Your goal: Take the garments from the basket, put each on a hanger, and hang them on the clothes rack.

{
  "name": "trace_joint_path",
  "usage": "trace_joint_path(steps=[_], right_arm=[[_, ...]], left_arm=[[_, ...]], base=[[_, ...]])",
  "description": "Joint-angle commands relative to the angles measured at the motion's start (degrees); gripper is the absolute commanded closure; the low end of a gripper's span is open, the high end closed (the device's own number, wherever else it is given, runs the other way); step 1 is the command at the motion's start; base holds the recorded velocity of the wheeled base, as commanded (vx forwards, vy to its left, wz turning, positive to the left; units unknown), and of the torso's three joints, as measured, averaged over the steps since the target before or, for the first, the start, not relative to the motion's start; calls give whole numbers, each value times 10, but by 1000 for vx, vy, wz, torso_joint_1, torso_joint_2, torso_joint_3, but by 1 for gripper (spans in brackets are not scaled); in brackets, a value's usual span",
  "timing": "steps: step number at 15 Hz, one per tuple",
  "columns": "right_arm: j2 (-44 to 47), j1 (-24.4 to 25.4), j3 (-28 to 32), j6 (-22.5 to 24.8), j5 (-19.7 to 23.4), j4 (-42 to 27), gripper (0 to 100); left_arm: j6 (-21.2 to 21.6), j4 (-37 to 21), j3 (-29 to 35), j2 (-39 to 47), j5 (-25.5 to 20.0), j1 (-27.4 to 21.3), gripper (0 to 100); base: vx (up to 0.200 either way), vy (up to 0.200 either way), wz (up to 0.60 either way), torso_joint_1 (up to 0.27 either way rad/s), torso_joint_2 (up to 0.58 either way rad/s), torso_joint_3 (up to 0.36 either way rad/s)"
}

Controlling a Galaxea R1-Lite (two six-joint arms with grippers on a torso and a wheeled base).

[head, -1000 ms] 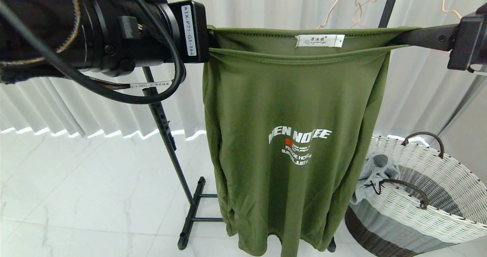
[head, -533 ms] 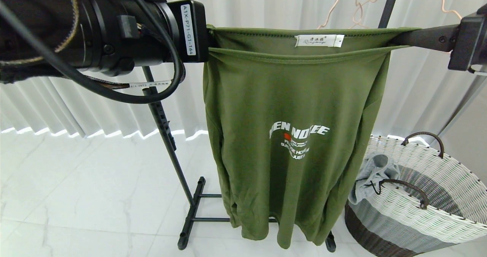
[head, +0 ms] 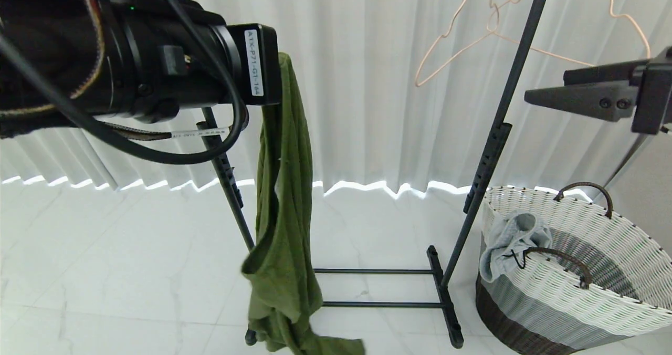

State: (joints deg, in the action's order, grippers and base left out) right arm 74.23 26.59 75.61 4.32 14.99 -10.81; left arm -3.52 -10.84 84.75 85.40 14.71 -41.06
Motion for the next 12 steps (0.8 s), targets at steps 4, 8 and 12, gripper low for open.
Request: trace_joint_path(steps=[4,8,12], right_arm=[[-78,-114,-38,51,-81,-191,0],[-122,-195,-134,129,-151,-190,0],[-145,-200,-157,140,-227,-191,0]], left_arm=[[69,0,-269,-173,1,92,100],[75,0,-381,-256,-3,172,100],[78,1,-374,-262,-3,230,100]], base=[[0,0,0,0,0,0],[0,0,0,0,0,0],[0,0,0,0,0,0]])
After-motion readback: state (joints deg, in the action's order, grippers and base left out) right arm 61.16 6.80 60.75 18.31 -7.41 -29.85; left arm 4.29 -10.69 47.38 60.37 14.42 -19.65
